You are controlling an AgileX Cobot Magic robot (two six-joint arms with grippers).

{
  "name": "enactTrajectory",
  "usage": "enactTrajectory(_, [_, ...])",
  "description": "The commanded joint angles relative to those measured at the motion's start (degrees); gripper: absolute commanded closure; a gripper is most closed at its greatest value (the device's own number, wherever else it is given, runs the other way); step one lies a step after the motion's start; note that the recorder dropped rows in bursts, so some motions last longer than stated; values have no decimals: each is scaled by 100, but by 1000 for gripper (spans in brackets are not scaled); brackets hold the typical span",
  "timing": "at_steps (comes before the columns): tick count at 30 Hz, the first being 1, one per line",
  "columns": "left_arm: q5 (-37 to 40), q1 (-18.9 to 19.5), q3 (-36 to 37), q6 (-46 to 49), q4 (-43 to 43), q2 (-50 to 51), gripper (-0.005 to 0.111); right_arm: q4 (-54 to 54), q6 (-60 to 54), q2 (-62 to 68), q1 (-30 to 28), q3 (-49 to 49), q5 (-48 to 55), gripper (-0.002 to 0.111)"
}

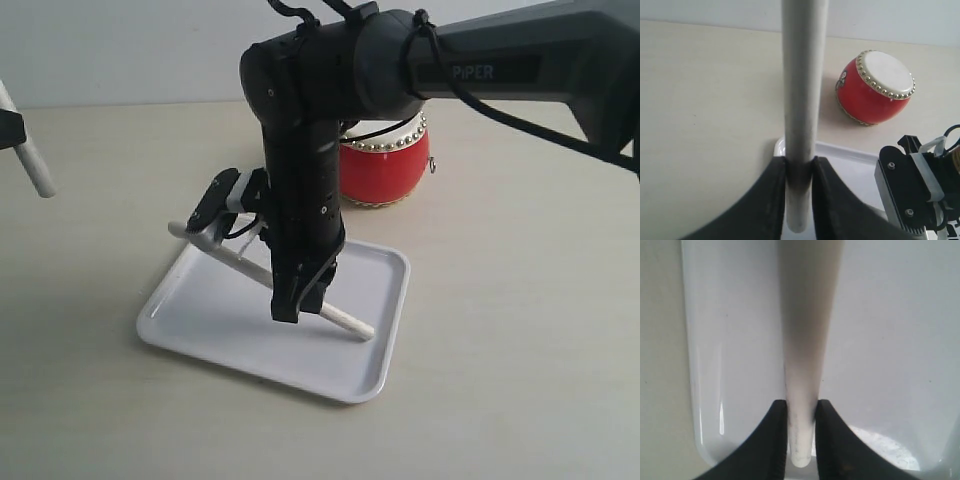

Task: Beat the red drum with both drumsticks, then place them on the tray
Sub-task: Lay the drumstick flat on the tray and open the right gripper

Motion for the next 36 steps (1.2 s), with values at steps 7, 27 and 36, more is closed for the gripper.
enactTrajectory(7, [-147,-41,21,34,-79,-33,107,41,-157,55,5,14,-23,108])
enactTrajectory(27, [-158,-41,21,34,-90,-33,107,86,-159,53,5,14,-23,93])
enactTrajectory(36, [-265,-41,21,34,-90,-33,107,167,-137,137,5,14,-23,93])
